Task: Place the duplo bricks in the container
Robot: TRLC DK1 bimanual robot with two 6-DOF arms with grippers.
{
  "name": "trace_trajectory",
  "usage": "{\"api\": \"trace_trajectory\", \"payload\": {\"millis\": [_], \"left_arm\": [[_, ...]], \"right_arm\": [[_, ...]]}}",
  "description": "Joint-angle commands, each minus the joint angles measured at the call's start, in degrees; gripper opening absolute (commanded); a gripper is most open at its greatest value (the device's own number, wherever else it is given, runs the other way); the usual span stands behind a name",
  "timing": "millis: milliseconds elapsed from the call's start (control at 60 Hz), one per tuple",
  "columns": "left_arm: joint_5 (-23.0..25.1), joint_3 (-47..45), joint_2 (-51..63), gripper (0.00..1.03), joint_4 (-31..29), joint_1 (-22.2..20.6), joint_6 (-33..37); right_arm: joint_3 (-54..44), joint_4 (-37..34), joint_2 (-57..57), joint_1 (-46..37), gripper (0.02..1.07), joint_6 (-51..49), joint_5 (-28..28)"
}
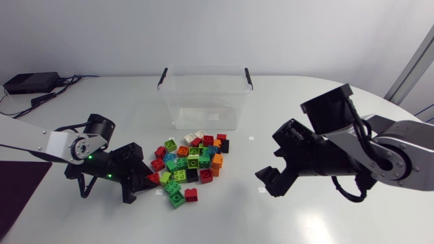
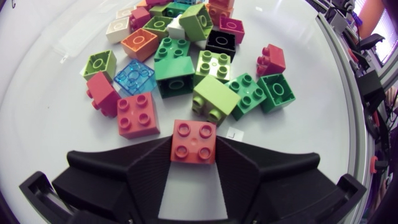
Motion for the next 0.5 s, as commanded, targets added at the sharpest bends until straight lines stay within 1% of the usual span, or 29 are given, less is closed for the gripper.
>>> {"api": "trace_trajectory", "payload": {"millis": [0, 117, 217, 333, 417, 450, 483], "left_arm": [[0.57, 0.33, 1.08, 0.31, -2.28, 0.43, 2.6], [0.66, 0.16, -0.41, 0.29, -5.36, 1.57, 4.98], [0.66, -0.11, -2.88, 0.29, -6.85, 2.71, 5.68], [1.37, -0.64, -7.36, 0.29, -8.52, 4.73, 6.03], [2.42, -0.81, -11.58, 0.29, -10.36, 5.44, 6.03], [2.6, -0.99, -12.98, 0.29, -10.63, 5.61, 6.03], [3.21, -0.99, -15.18, 0.29, -10.89, 5.79, 5.33]], "right_arm": [[1.82, 1.05, 2.77, 1.22, 0.99, -0.37, 0.18], [3.93, 2.28, 7.08, 2.54, 0.99, 3.32, 1.58], [7.36, 0.87, 11.74, 4.47, 0.99, 5.6, 2.55], [11.23, -0.18, 17.01, 7.02, 0.99, 5.25, 3.34], [13.86, -1.06, 20.7, 7.73, 0.99, 2.61, 3.43], [14.92, -1.33, 21.93, 7.73, 0.99, 1.38, 2.81], [16.59, -2.12, 23.51, 7.37, 0.99, -0.11, 0.71]]}}
